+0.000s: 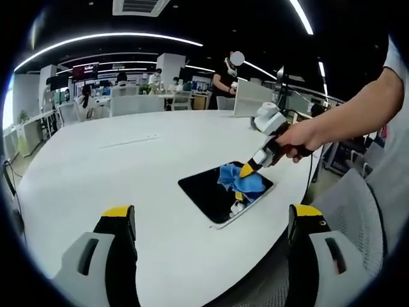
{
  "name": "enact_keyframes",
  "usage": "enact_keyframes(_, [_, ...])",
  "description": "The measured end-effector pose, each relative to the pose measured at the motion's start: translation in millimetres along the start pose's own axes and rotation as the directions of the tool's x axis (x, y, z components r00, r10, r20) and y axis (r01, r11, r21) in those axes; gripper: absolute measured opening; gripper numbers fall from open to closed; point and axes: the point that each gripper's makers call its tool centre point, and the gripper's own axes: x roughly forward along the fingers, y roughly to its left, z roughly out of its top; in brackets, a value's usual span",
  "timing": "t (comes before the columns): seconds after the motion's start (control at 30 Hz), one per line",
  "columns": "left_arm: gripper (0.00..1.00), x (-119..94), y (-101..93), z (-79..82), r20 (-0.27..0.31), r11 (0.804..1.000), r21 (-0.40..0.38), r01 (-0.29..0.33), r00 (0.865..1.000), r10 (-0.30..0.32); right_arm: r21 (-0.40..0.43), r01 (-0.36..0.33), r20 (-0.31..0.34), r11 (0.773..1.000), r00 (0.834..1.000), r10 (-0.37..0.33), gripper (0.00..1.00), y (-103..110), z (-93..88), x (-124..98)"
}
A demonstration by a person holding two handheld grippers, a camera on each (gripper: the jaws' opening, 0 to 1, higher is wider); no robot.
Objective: Wipe the mirror surface with the cleaning cloth until all visible marks leave the cleaned area.
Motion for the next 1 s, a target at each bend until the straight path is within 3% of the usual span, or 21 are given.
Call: enact_keyframes(1.0, [0.99, 0, -0.2, 0.6, 0.0, 1.0, 0.008, 0.005, 1.0, -0.005, 0.062, 0.075, 0.017, 0.995, 0.997, -0.076, 0.01, -57, 3.0, -20])
